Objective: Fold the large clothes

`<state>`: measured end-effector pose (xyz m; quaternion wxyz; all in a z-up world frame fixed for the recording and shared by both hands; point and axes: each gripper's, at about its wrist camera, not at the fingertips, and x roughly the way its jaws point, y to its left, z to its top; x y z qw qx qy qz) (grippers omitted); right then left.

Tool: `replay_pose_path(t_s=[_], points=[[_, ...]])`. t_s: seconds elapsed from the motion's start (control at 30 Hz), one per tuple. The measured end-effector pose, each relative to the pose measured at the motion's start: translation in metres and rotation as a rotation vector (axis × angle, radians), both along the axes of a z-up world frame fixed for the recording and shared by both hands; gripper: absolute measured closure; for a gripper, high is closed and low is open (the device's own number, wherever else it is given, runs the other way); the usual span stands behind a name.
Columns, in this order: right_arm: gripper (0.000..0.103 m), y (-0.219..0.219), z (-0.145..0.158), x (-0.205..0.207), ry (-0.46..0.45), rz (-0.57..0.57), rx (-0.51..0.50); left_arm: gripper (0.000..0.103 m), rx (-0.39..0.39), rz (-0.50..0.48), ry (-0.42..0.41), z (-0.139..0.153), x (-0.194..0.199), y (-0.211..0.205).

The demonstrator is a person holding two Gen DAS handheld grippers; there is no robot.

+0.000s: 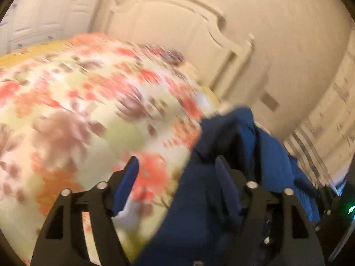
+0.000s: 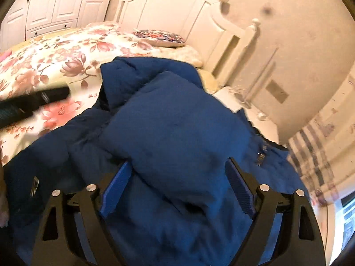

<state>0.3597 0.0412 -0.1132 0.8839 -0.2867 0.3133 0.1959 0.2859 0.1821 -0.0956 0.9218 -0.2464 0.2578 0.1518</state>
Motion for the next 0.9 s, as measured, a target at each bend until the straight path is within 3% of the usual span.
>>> replay_pose_path(t_s=[0.07,0.1,0.13,0.2,0.33,0.43,0.5,0.6,0.67,0.73,0.9], points=[[0.020,0.002,-0.004,0.003,-0.012,0.002,0.003,0.023,0.032,0.021,0.002,0.002,0.001,0.002],[0.033,-0.002,-0.001,0.003,-0.010,0.007,0.040,0.023,0.031,0.015,0.011,0.001,0.004,0.003],[0.040,-0.013,0.007,0.003,0.023,0.013,0.134,0.023,0.028,0.010,0.015,0.001,0.005,0.005],[0.064,-0.040,0.029,0.000,0.034,-0.002,0.316,0.022,0.025,0.012,0.013,0.002,0.005,0.007],[0.069,-0.135,0.069,-0.010,0.043,-0.119,0.731,0.019,0.016,0.006,0.026,0.002,0.010,0.006],[0.070,-0.219,0.071,-0.013,0.056,-0.291,0.988,0.017,0.016,0.000,0.032,-0.002,0.009,0.005],[0.069,-0.257,0.057,-0.008,0.119,-0.381,1.052,0.015,0.018,-0.007,0.039,-0.001,0.011,0.004],[0.069,-0.293,0.024,-0.005,0.196,-0.538,1.007,0.014,0.026,-0.011,0.046,0.000,0.012,0.002],[0.064,-0.315,-0.011,-0.001,0.339,-0.655,1.063,0.014,0.023,-0.009,0.046,-0.001,0.011,0.002],[0.059,-0.328,-0.029,-0.006,0.374,-0.658,1.164,0.013,0.012,-0.005,0.050,-0.002,0.012,0.003],[0.051,-0.321,-0.025,-0.007,0.348,-0.623,1.152,0.013,-0.021,0.002,0.074,-0.007,0.015,0.009]])
